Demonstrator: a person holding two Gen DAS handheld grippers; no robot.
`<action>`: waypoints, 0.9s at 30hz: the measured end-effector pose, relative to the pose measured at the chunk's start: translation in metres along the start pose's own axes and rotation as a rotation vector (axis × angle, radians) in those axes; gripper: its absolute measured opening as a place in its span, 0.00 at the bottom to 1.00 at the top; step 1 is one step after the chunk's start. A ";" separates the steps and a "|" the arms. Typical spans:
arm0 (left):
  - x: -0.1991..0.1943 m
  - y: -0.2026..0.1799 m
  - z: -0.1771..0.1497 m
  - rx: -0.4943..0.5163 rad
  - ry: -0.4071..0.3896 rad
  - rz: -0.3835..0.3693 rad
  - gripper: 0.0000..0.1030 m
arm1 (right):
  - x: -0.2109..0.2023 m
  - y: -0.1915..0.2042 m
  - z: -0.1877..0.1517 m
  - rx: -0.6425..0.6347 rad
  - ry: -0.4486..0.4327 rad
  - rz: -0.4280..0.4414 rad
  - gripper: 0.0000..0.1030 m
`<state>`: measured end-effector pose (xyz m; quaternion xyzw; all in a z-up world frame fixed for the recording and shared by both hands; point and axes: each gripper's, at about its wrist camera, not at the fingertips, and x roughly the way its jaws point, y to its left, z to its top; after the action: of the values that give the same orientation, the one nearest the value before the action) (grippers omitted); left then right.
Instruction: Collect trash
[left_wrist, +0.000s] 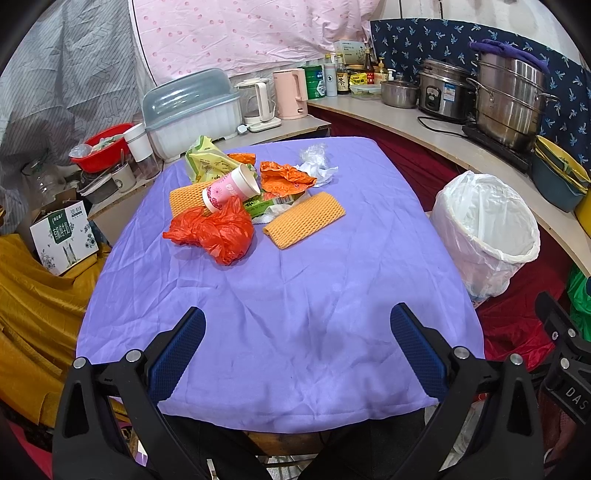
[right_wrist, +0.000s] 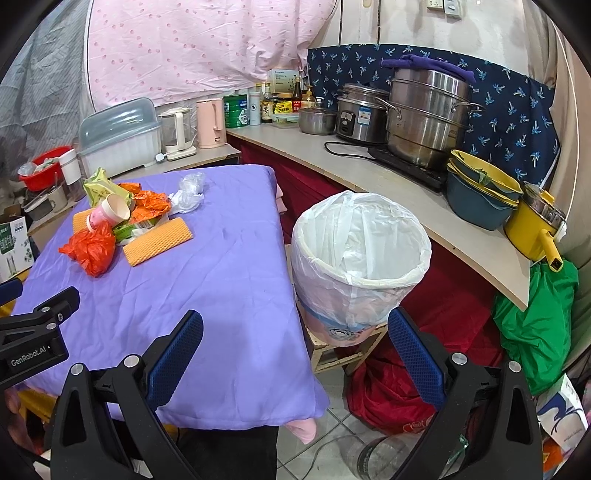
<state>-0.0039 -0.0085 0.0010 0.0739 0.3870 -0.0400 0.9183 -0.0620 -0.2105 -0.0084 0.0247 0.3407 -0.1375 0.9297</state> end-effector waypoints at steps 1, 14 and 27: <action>0.000 0.001 0.000 0.001 0.000 0.000 0.93 | 0.000 0.000 0.000 0.000 0.000 -0.001 0.93; 0.009 0.004 0.003 -0.010 0.021 -0.013 0.93 | 0.008 0.005 0.007 -0.003 0.012 -0.016 0.93; 0.052 0.036 0.018 -0.069 0.074 -0.023 0.93 | 0.039 0.025 0.019 0.000 0.033 -0.025 0.93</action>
<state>0.0497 0.0227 -0.0204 0.0392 0.4228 -0.0345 0.9047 -0.0145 -0.1980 -0.0199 0.0226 0.3565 -0.1489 0.9221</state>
